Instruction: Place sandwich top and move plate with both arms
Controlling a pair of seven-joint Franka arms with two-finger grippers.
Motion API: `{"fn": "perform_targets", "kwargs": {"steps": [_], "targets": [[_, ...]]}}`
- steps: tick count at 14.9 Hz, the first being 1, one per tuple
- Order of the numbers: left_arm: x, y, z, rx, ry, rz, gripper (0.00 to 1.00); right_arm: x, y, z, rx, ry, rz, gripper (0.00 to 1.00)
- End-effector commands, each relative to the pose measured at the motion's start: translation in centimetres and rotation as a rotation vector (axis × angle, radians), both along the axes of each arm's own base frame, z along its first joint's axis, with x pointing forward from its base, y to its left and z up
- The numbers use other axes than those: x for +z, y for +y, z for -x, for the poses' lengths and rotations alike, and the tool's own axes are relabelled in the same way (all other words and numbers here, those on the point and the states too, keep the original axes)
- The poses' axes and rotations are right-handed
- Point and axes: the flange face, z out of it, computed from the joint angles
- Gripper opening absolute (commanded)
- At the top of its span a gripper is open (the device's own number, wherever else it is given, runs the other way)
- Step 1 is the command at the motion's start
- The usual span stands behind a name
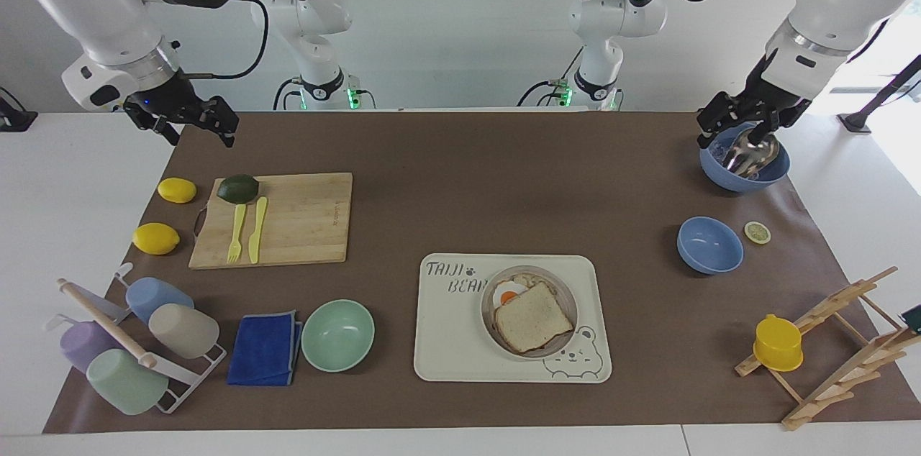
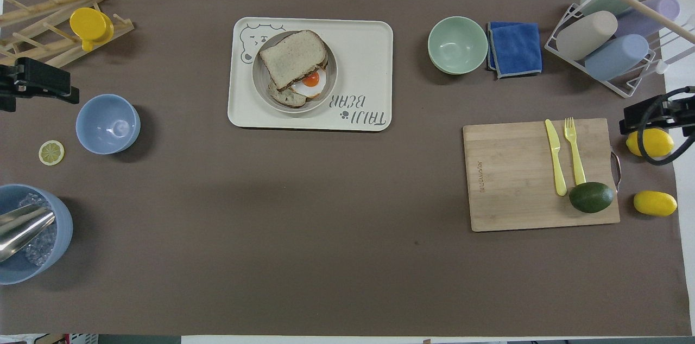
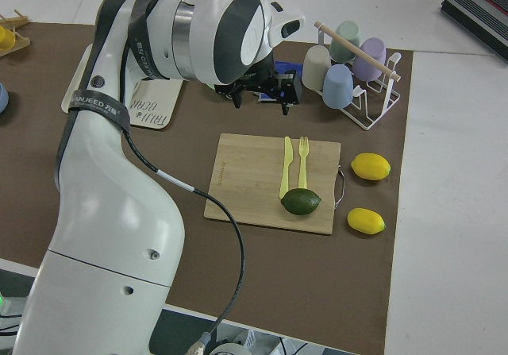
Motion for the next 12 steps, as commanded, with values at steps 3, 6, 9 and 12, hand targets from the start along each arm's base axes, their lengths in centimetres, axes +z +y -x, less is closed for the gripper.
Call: {"fn": "perform_targets", "kwargs": {"steps": [3,6,9,12], "targets": [[-3.6,0.2,3.8,0.005,0.056,-0.032,1.0,0.1,0.0,0.1,-0.016,0.012,-0.001,1.0],[-4.8,0.1,4.0,-0.005,0.024,-0.029,1.0,0.0,0.0,0.1,-0.016,0.014,-0.001,1.0],[-3.5,-0.3,3.5,-0.013,0.011,-0.031,1.0,0.0,0.0,0.1,-0.016,0.014,-0.001,1.0],[-2.4,-0.5,3.0,-0.018,0.038,-0.035,1.0,0.1,0.1,0.1,-0.014,0.012,-0.001,1.0]]}}
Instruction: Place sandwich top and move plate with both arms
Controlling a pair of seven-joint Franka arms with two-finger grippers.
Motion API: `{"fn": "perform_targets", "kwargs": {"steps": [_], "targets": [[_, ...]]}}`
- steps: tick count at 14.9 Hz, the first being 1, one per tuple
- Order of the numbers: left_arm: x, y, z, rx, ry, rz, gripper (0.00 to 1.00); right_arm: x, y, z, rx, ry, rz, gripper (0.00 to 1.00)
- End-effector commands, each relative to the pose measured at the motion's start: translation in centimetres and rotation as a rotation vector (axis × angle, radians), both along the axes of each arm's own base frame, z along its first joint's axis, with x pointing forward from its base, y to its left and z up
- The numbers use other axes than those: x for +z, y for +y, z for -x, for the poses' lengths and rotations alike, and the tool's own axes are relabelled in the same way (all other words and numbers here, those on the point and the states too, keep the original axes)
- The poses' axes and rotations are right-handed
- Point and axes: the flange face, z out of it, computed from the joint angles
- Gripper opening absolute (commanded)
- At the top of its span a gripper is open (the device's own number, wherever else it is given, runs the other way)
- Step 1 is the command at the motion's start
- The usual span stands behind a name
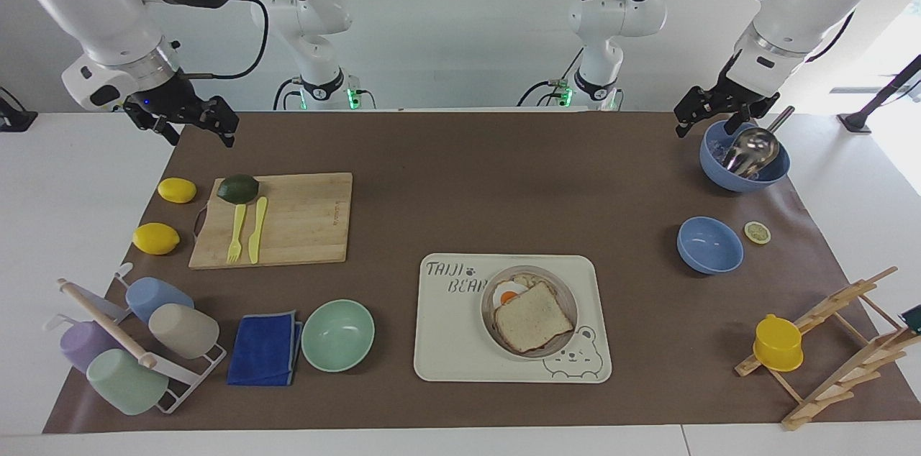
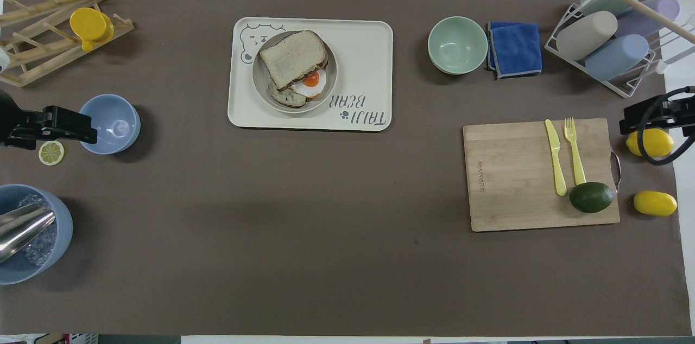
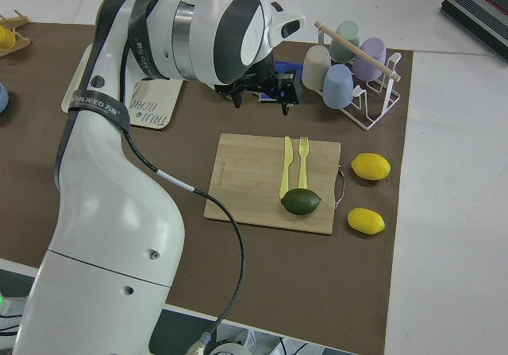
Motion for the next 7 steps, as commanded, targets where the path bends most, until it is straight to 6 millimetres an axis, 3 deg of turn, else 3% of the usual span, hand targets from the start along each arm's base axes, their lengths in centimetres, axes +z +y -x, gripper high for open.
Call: {"fn": "perform_targets", "kwargs": {"steps": [1,7], "targets": [[1.47,0.32,-0.04,0.0,0.02,-0.026,1.0,0.03,0.02,0.11,-0.016,0.014,-0.001,1.0],[1.37,0.11,-0.05,-0.009,0.023,-0.037,1.0,0.03,0.02,0.11,-0.016,0.014,-0.001,1.0]]}}
